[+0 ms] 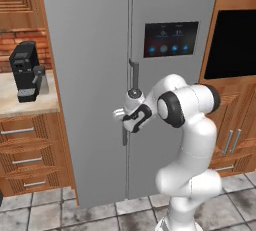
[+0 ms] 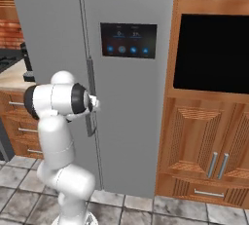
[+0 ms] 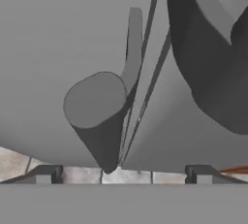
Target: Take the lemon wedge from the fridge and place it on the plate with fish on the dining counter.
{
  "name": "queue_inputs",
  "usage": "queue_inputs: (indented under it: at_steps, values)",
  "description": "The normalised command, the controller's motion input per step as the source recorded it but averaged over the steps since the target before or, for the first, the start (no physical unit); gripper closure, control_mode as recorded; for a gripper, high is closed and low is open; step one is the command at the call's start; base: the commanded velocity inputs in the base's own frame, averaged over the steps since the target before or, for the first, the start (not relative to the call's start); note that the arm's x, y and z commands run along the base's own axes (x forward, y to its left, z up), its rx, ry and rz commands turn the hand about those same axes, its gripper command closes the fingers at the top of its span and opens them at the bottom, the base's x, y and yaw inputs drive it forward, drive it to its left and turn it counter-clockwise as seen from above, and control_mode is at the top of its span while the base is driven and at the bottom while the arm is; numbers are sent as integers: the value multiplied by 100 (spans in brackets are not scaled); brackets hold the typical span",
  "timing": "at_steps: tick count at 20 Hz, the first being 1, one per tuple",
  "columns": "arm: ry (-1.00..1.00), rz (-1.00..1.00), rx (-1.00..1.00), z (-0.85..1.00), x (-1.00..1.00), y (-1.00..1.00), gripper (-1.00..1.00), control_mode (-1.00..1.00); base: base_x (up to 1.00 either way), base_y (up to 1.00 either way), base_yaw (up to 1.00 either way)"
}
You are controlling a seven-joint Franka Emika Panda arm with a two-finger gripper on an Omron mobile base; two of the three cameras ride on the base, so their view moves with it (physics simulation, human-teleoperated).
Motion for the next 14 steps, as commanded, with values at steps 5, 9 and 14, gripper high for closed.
queue_inputs:
  at_steps: [5,9,14]
  values:
    - [-19,0,-2,-28,-71,33,-100,-100,0,0,0]
    - [-9,0,0,0,-20,6,-100,-100,0,0,0]
    - [-17,0,0,0,-22,0,-100,-100,0,0,0]
